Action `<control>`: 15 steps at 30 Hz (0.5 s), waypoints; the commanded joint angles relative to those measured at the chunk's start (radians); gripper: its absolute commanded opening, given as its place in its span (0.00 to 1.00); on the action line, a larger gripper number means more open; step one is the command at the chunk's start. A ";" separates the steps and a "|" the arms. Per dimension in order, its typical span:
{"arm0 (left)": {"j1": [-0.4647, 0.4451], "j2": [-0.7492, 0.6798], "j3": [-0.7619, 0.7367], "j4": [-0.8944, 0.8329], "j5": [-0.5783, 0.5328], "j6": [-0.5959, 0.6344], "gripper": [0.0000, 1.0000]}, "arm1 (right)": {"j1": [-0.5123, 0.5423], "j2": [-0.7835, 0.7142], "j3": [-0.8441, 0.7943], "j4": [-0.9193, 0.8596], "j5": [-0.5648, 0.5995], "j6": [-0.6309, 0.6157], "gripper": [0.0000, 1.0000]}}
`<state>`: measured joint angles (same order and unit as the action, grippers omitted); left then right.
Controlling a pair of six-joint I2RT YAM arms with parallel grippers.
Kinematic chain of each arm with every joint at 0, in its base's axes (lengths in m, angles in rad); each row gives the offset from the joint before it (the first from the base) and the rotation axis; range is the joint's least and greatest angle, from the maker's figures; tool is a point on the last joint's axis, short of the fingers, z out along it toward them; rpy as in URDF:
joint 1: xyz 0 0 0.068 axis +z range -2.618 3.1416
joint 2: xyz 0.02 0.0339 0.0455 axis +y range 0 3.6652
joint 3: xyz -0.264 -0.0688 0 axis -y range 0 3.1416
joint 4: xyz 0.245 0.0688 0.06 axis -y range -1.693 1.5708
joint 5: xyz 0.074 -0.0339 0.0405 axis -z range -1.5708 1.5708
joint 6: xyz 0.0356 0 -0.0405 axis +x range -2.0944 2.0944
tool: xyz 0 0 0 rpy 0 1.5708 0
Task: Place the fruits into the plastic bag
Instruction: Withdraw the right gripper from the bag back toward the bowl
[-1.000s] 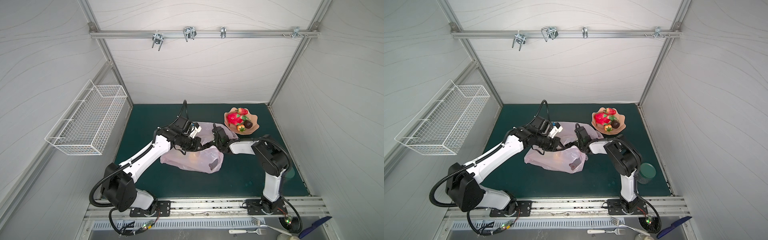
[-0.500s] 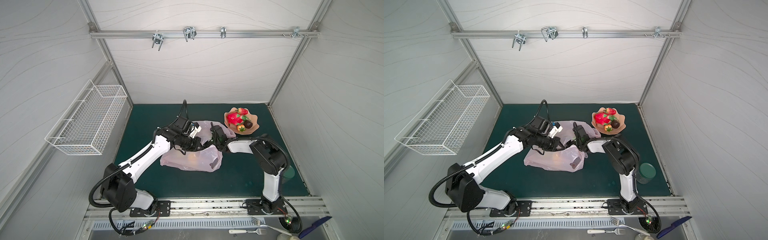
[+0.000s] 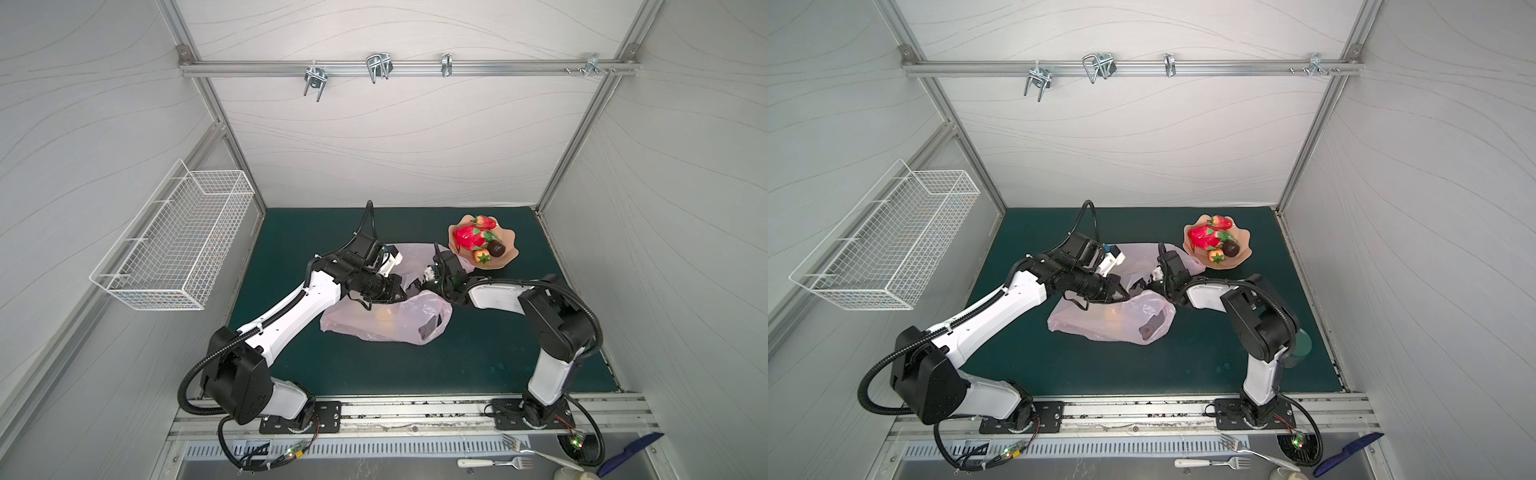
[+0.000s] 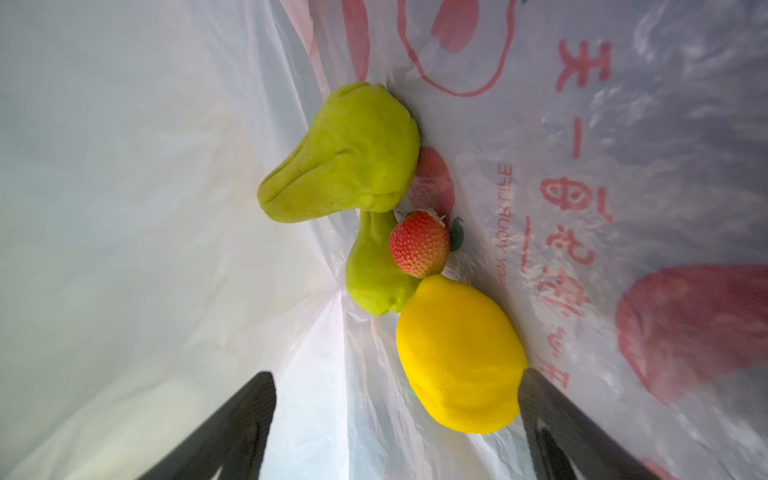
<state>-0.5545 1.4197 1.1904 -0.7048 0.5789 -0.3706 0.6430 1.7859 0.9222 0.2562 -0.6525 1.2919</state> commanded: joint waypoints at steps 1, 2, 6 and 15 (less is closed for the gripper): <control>-0.003 -0.024 -0.002 0.027 -0.003 0.012 0.00 | -0.019 -0.060 -0.034 -0.070 0.024 -0.026 0.93; -0.003 -0.022 -0.003 0.025 -0.003 0.014 0.00 | -0.024 -0.073 -0.045 -0.079 0.030 -0.029 0.94; -0.003 -0.019 0.001 0.024 -0.004 0.019 0.00 | -0.045 -0.122 -0.087 -0.103 0.046 -0.036 0.95; -0.002 -0.014 0.000 0.029 -0.001 0.019 0.00 | -0.110 -0.260 -0.160 -0.207 0.072 -0.091 0.99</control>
<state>-0.5545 1.4197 1.1900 -0.7048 0.5789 -0.3698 0.5507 1.5841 0.7708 0.1169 -0.5987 1.2304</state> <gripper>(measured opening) 0.048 0.987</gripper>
